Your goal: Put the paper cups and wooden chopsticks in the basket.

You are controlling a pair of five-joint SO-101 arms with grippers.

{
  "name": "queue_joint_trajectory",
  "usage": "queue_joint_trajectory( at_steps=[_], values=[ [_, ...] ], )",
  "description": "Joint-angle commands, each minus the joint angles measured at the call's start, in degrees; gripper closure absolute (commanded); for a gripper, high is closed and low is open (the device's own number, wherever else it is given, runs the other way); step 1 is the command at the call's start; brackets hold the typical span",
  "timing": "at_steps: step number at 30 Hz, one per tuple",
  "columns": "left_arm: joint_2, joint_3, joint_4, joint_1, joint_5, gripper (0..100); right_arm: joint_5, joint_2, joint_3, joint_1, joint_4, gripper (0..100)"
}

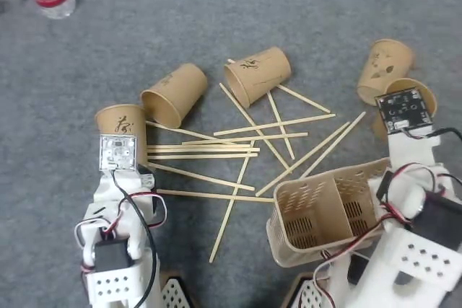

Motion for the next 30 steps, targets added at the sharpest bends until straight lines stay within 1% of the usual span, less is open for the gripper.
queue_joint_trajectory(
  at_steps=[1,3,6,8,10,15,17,19,23,25,28,30],
  values=[
    [-1.1,-0.5,-1.1,0.2,-0.4,99,1.1,-0.4,1.3,-0.5,1.6,85.0],
    [-1.1,-0.5,-1.1,0.2,-0.4,99,1.1,-0.4,2.1,-0.5,-0.4,88.7],
    [-1.1,-0.5,-1.1,0.2,-0.4,99,0.8,-0.4,2.5,-0.5,-6.0,99.8],
    [-1.1,-0.5,-1.1,0.2,-0.4,99,-0.1,-0.3,2.5,-0.4,-9.3,98.0],
    [-1.1,-0.5,-1.1,0.2,-0.4,99,-2.6,-0.3,2.5,-1.0,-12.7,99.3],
    [-1.1,-0.5,-1.0,0.2,-0.4,99,-9.5,2.7,2.2,-6.9,-16.4,99.1],
    [-1.1,-0.5,-1.0,0.1,-0.4,99,-11.7,5.5,2.0,-8.0,-18.3,99.1],
    [-1.1,-0.5,-1.0,0.0,-0.4,99,-13.5,8.7,1.3,-8.0,-20.4,99.1],
    [-1.1,-0.5,-1.0,0.0,-0.4,99,-13.9,15.5,-1.0,-7.6,-22.1,99.1],
    [-1.1,-0.5,-1.0,0.0,-0.4,99,-14.5,17.7,-1.6,-5.5,-24.0,99.1],
    [-1.1,-0.5,-1.0,0.0,-0.4,99,-15.6,18.3,-3.2,-2.9,-25.5,99.1],
    [-1.1,-0.5,-1.0,0.0,-0.4,99,-15.4,18.1,-3.5,-2.8,-25.2,99.1]
  ],
)
